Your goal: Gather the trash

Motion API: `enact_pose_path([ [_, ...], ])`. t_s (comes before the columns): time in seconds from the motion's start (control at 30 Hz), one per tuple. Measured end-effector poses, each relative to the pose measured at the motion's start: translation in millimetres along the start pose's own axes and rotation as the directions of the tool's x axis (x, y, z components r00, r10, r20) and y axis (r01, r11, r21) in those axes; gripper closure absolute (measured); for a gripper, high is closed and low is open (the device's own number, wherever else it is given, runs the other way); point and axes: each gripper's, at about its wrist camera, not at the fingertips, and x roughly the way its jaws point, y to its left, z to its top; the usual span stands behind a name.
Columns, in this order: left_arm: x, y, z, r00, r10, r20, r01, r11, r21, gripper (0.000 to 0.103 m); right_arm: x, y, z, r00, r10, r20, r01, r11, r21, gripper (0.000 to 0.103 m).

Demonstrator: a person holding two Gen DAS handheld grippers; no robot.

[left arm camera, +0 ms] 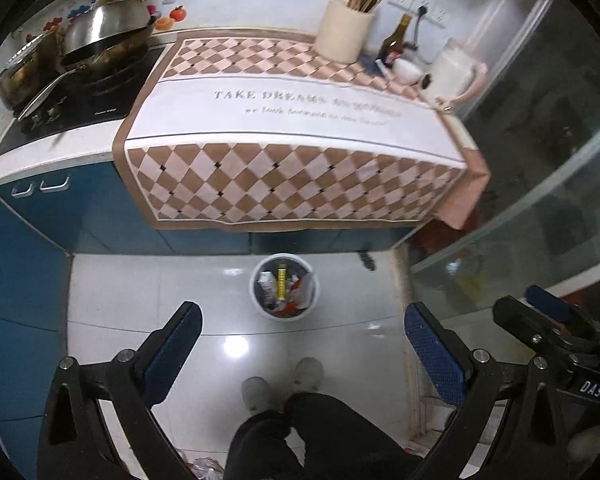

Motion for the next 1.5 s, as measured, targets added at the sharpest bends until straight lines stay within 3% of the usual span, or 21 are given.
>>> enact_pose_path([
  [0.33, -56, -13, -6, 0.995, -0.043, 0.086, 0.046, 0.999, -0.028, 0.000, -55, 25, 3, 0.995, 0.100, 0.015, -0.099, 0.993, -0.058, 0.000],
  [1.5, -54, -25, -38, 0.998, -0.056, 0.031, 0.058, 0.994, -0.090, 0.000, -61, -7, -16, 0.977, 0.194, -0.085, -0.201, 0.975, -0.090, 0.000],
])
